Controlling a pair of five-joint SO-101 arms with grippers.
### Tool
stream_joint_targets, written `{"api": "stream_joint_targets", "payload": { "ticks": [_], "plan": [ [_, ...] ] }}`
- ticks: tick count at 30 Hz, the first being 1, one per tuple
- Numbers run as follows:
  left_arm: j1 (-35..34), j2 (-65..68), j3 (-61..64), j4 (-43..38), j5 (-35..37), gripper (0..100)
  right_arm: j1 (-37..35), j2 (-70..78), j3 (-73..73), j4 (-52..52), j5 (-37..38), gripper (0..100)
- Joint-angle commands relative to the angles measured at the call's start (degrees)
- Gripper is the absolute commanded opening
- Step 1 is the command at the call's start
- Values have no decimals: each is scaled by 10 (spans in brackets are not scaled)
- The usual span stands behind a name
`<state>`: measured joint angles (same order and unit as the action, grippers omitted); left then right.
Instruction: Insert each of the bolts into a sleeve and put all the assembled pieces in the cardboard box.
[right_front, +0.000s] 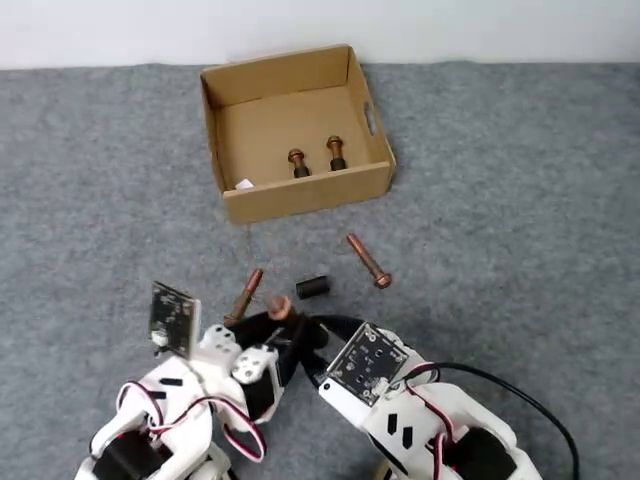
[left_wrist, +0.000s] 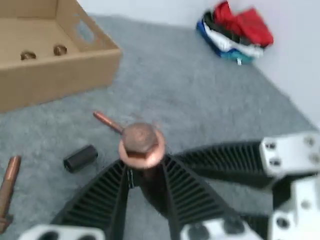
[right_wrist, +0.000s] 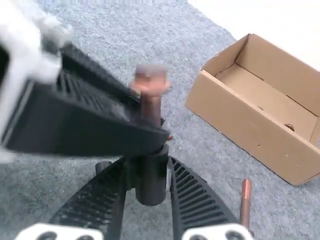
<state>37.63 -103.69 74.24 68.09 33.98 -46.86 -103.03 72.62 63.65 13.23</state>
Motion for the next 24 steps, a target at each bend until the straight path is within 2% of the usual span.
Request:
{"api": "stream_joint_targets", "payload": {
  "ticks": [1, 5, 11, 17, 24],
  "plan": [
    [47, -3, -13, 18, -13, 7, 0, -5, -9, -19, 7, 8],
    [60, -2, -8, 18, -15, 19, 0, -5, -9, -19, 7, 8],
    [32, -2, -10, 21, -58, 220, 0, -5, -9, -19, 31, 8],
    [-32, -2, -19, 22, -99, 229, 0, -5, -9, -19, 26, 8],
    [-42, -2, -87, 23, -101, 228, 3, -5, -9, -19, 26, 8]
  ]
}}
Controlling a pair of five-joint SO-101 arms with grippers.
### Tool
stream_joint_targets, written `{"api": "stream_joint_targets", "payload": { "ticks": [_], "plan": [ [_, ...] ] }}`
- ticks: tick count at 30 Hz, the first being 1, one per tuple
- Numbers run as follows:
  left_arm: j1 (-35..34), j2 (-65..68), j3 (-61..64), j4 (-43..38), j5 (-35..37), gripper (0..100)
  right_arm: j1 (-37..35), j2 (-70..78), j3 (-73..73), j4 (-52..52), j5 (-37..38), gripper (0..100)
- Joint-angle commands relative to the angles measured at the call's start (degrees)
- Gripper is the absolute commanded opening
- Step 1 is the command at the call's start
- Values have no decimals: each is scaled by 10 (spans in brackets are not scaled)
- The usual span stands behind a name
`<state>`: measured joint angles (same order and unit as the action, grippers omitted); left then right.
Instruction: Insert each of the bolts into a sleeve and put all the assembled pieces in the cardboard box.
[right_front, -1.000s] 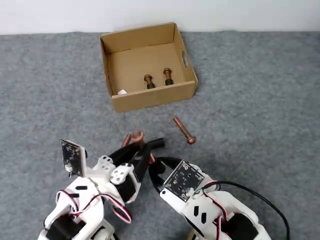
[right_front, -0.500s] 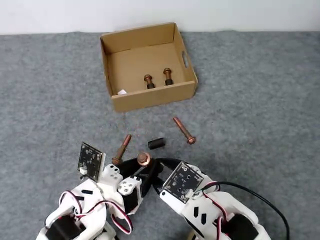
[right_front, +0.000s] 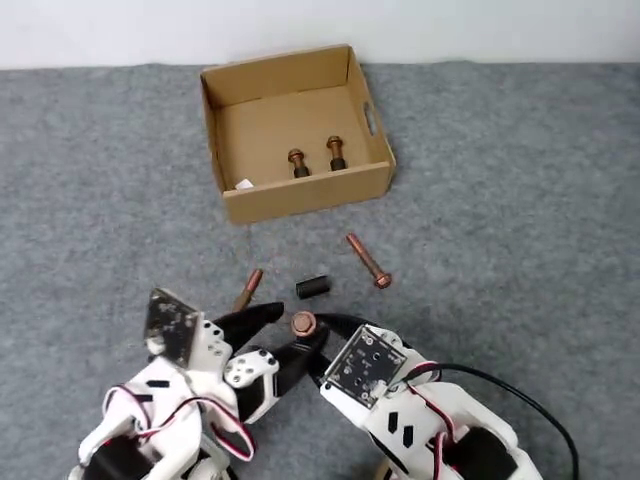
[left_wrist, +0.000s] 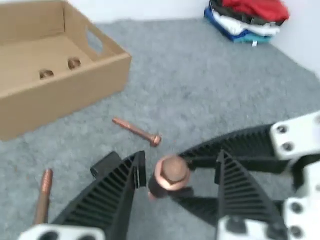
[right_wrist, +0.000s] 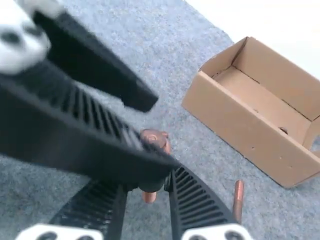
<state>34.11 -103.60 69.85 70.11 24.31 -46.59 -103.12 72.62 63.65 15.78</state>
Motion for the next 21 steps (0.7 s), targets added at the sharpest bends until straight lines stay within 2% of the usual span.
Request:
{"api": "stream_joint_targets", "payload": {
  "ticks": [1, 5, 9, 12, 17, 21],
  "plan": [
    [-18, -3, -51, 2, -4, 228, 9, -4, -9, -19, -4, 8],
    [-106, -4, -59, -2, -6, 182, 73, 2, -14, -29, -91, 8],
    [-195, -4, -57, -2, -8, 0, 136, 63, -40, -31, -186, 8],
    [-244, -4, -34, -1, -14, 12, 157, 153, -87, -34, -244, 8],
    [-308, -4, 62, 0, -117, 5, 160, 338, -214, -35, -322, 8],
    [-360, -4, 124, -2, -178, 5, 160, 477, -338, -39, -340, 8]
  ]
}}
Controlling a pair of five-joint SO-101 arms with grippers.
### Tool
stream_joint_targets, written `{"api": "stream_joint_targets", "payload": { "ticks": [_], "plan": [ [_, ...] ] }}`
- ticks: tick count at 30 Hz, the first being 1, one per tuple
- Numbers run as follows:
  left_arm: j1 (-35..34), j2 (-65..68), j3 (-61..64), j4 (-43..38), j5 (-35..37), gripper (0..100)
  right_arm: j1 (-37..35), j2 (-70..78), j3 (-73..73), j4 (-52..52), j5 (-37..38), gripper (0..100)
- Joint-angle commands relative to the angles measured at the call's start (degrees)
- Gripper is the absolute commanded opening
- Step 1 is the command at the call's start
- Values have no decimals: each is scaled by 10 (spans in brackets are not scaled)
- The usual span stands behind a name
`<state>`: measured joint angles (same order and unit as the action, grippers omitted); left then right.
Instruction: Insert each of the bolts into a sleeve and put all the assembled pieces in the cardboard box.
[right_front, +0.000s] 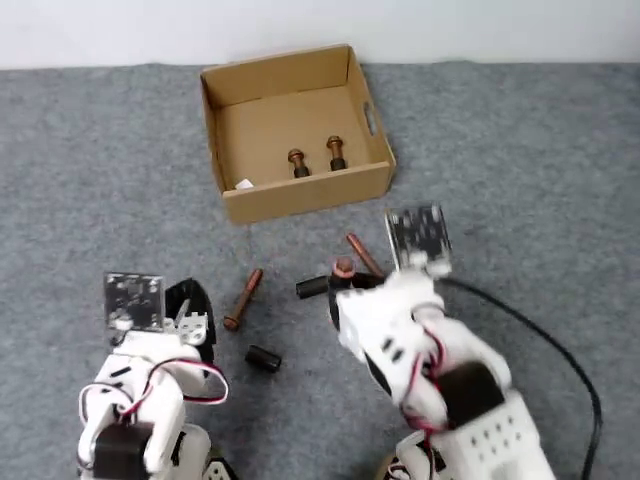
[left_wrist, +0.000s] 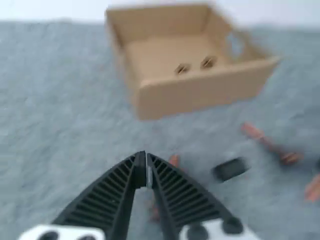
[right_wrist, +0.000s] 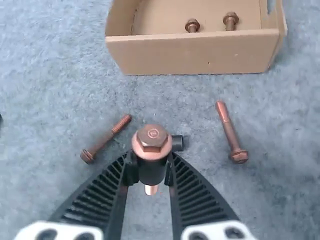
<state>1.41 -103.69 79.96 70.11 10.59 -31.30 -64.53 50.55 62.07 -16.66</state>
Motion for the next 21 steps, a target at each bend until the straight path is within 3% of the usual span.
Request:
{"api": "stream_joint_targets", "payload": {
  "ticks": [1, 6, 14, 21],
  "plan": [
    [-41, -4, 39, -2, -54, 5, 7, 121, -147, -35, -15, 8],
    [-84, -4, 78, -18, -94, 5, 36, 268, -279, -101, -10, 8],
    [-123, -4, 166, -105, -91, 5, 86, 499, -474, -195, 50, 8],
    [-135, -2, 165, -95, -91, 5, 107, 705, -644, -217, 78, 8]
  ]
}}
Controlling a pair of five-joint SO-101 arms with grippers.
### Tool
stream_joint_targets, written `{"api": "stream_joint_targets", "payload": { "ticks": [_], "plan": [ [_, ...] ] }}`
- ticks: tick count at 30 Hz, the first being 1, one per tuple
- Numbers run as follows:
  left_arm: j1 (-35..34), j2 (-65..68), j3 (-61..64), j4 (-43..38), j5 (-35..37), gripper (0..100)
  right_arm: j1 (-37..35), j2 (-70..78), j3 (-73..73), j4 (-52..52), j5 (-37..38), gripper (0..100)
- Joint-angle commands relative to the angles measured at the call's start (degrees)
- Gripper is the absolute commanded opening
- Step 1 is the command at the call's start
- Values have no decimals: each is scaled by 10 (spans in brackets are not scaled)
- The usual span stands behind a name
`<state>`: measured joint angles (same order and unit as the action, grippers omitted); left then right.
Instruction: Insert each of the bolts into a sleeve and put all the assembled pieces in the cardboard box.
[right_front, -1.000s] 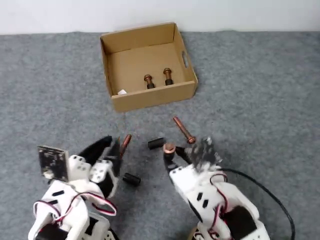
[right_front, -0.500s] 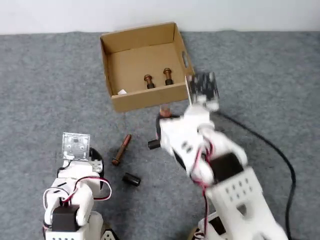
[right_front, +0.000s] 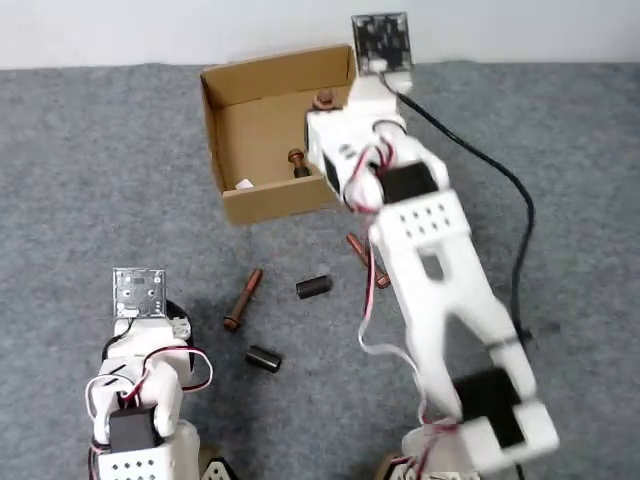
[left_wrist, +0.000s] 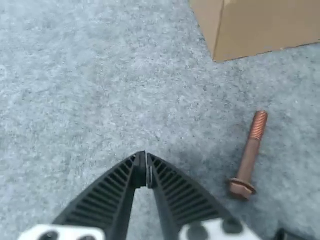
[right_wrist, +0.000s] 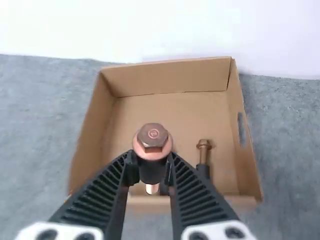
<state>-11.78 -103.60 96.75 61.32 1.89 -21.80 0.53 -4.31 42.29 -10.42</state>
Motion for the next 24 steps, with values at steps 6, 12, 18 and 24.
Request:
{"api": "stream_joint_targets", "payload": {
  "ticks": [6, 12, 18, 24],
  "plan": [
    [-4, -3, -3, -6, -4, 5, 18, 204, -187, -3, 29, 8],
    [-4, -3, -3, 4, -4, 5, 14, 291, -230, 65, 47, 12],
    [-5, -3, -3, 5, -4, 5, 15, 304, -236, 118, 71, 95],
    [-5, -3, -3, 5, -4, 5, 13, 282, -255, 154, 72, 147]
  ]
}}
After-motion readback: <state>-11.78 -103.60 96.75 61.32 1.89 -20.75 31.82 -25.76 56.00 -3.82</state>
